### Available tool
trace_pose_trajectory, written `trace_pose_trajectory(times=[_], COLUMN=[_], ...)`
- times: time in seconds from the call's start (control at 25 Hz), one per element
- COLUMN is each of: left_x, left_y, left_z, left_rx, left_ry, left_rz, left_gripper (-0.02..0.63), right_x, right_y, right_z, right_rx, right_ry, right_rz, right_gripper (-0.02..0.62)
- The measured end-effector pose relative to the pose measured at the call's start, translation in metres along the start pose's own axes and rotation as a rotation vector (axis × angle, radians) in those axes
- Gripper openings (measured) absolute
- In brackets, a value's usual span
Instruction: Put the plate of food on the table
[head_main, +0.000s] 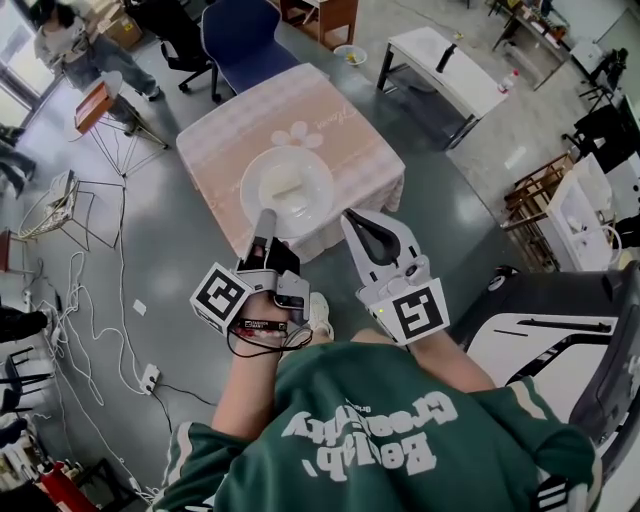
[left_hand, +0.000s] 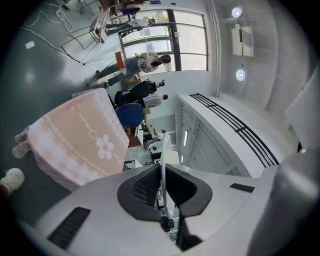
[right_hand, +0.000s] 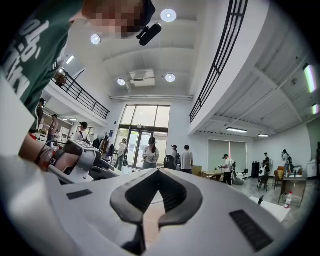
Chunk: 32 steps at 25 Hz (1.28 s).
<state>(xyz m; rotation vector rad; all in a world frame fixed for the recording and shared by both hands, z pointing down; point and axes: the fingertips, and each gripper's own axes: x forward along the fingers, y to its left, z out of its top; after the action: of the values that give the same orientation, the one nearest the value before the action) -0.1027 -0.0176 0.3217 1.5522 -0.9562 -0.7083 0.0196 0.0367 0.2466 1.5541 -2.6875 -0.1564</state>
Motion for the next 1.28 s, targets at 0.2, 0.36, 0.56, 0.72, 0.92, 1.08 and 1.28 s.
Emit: trace_pose_trajectory(times=[0.2, 0.36, 0.56, 0.72, 0.92, 1.08, 1.28], left_x=[0.017, 0.028, 0.043, 0.053, 0.056, 0.057, 0.061], left_y=[-0.001, 0.000, 0.002, 0.000, 0.006, 0.010, 0.015], left_z=[0.013, 0.021, 0.037, 0.040, 0.039, 0.044, 0.050], left_rx=[0.004, 0.005, 0.002, 0.004, -0.028, -0.029, -0.036], left_ry=[0.016, 0.027, 0.036, 0.048, 0.054, 0.058, 0.058], left_rz=[-0.005, -0.003, 0.000, -0.018, -0.019, -0.014, -0.011], left_gripper=[0.026, 0.026, 0.026, 0.027, 0.026, 0.026, 0.027], right_x=[0.020, 0.032, 0.052, 0.057, 0.060, 0.066, 0.074], right_y=[-0.004, -0.008, -0.015, -0.016, -0.019, -0.020, -0.017], right_z=[0.000, -0.002, -0.001, -0.007, -0.016, -0.017, -0.020], right_rx=[0.012, 0.018, 0.019, 0.028, 0.030, 0.026, 0.023], right_ry=[-0.003, 0.012, 0.024, 0.038, 0.050, 0.052, 0.063], right_rz=[-0.010, -0.025, -0.056, -0.059, -0.069, -0.075, -0.071], right_gripper=[0.015, 0.015, 0.015, 0.015, 0.015, 0.015, 0.015])
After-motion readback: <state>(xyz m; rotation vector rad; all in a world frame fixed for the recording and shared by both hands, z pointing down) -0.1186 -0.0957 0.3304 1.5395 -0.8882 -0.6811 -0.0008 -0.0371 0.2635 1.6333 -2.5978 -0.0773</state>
